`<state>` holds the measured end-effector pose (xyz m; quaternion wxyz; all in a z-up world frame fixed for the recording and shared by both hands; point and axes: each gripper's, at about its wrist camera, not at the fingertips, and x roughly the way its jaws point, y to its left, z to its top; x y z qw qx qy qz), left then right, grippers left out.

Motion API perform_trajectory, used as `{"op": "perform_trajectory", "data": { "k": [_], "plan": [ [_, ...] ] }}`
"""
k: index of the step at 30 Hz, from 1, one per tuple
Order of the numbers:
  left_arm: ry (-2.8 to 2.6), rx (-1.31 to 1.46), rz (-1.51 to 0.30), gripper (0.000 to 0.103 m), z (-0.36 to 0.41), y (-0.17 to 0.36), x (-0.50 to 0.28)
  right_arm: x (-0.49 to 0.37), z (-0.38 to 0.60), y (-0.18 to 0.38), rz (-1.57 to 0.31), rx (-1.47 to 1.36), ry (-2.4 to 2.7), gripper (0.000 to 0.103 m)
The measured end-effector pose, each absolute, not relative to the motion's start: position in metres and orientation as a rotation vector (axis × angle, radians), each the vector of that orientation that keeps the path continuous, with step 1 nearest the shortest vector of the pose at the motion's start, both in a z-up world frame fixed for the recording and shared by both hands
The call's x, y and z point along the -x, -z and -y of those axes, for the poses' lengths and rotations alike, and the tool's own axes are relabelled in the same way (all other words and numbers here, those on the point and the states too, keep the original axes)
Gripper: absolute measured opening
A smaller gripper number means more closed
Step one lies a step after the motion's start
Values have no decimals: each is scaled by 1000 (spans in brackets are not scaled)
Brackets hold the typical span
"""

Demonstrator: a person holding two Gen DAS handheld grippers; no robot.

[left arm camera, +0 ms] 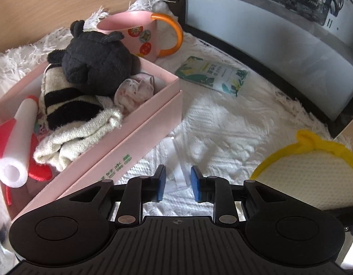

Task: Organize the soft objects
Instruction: 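Hold the sponge pad raised in the right tool beside the pink box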

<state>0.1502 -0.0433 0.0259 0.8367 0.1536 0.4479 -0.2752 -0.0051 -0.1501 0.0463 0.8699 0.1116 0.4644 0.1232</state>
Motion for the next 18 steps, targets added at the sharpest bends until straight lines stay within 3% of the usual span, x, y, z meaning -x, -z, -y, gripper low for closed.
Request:
{"op": "perform_trajectory", "data": {
  "k": [6, 9, 18],
  "plan": [
    [605, -314, -952, 24, 28, -27, -136, 13, 145, -53, -937, -175, -246, 15],
    [619, -301, -951, 13, 15, -30, -119, 13, 146, -58, -923, -174, -243, 15],
    [567, -108, -902, 13, -48, -50, -74, 11, 142, -71, -883, -128, -231, 15]
  ]
}}
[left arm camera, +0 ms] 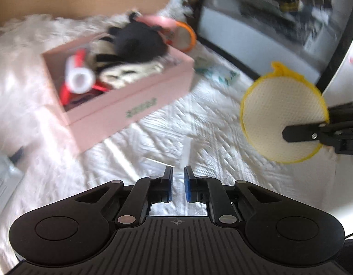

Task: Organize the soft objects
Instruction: 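Hold the sponge pad raised in the right tool beside the pink box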

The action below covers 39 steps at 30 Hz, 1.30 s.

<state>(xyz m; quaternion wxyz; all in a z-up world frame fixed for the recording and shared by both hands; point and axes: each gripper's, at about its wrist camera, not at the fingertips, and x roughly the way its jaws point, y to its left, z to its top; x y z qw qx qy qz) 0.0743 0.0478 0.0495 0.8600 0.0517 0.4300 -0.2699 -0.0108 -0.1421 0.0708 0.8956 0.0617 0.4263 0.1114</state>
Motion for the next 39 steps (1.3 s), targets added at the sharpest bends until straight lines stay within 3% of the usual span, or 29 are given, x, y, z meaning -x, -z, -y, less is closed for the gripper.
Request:
{"op": "perform_trajectory", "data": {
  "k": [16, 25, 31, 39],
  "plan": [
    [609, -4, -692, 13, -95, -142, -83, 11, 132, -73, -857, -103, -225, 15],
    [836, -534, -865, 18, -21, -69, -88, 18, 142, -52, -909, -146, -203, 15],
    [907, -874, -827, 20, 2, -41, -82, 27, 136, -44, -909, -137, -214, 15],
    [901, -821, -935, 26, 9, -27, -109, 27, 142, -41, -908, -164, -220, 15]
  ]
}}
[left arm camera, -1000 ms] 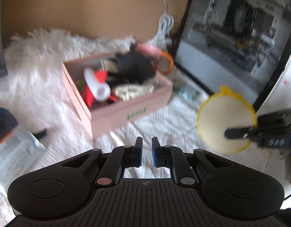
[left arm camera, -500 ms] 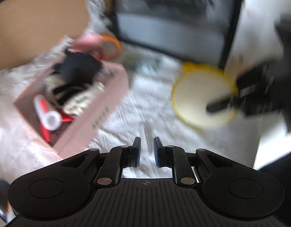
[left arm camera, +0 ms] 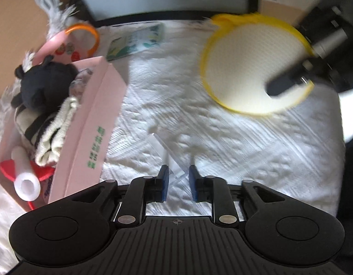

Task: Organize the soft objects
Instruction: 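Hold the sponge pad raised in the right tool beside the pink box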

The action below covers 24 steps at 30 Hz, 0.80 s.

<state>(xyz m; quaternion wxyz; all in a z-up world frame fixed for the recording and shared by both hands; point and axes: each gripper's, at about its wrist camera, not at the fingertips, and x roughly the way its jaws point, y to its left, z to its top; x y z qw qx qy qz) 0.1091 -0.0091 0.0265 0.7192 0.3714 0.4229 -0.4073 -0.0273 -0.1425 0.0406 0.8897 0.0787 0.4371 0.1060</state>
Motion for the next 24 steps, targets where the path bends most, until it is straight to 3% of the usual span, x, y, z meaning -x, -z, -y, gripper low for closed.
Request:
{"op": "perform_trajectory", "data": {
  "k": [8, 24],
  "plan": [
    [816, -685, -1026, 27, 5, -31, -138, 22, 145, -36, -918, -164, -243, 15],
    [910, -715, -1042, 27, -22, -43, -129, 21, 144, -34, -941, -141, -252, 15]
  ]
}}
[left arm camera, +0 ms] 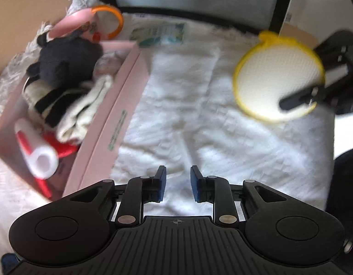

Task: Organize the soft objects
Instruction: 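Hold the sponge pad raised in the right tool beside the pink box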

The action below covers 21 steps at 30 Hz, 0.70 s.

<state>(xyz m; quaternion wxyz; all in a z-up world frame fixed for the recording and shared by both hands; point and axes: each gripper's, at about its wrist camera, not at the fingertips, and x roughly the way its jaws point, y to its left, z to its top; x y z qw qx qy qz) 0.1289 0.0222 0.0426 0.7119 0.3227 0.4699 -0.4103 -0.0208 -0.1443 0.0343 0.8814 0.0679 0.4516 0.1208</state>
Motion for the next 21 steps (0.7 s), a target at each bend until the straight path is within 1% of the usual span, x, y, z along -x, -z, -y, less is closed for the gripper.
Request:
{"op": "perform_trajectory", "data": {
  "k": [3, 5, 6, 8, 10, 13, 15, 16, 19, 21],
  "plan": [
    [916, -787, -1058, 27, -30, -34, -126, 22, 145, -34, -941, -138, -251, 15],
    [898, -788, -1043, 27, -30, -30, -123, 23, 147, -33, -943, -142, -249, 15],
    [914, -768, -981, 27, -28, -29, -121, 23, 147, -33, -943, -143, -247, 15],
    [939, -696, -960, 27, -24, -30, -117, 22, 146, -33, -943, -144, -245, 15],
    [1000, -649, -924, 30, -14, -42, -108, 22, 145, -34, -941, -138, -246, 15],
    [1022, -756, -856, 30, -4, -50, -94, 24, 144, -35, -938, -133, -252, 15],
    [1004, -798, -883, 30, -2, -45, -97, 26, 144, -35, -940, -135, -253, 15],
    [992, -759, -917, 28, -2, -47, -103, 27, 144, -35, -940, -137, -253, 15],
    [956, -518, -1012, 29, 3, -50, -125, 29, 144, -34, -943, -145, -248, 15],
    [898, -482, -1034, 29, 13, -45, -128, 31, 145, -34, -944, -152, -241, 15]
  ]
}}
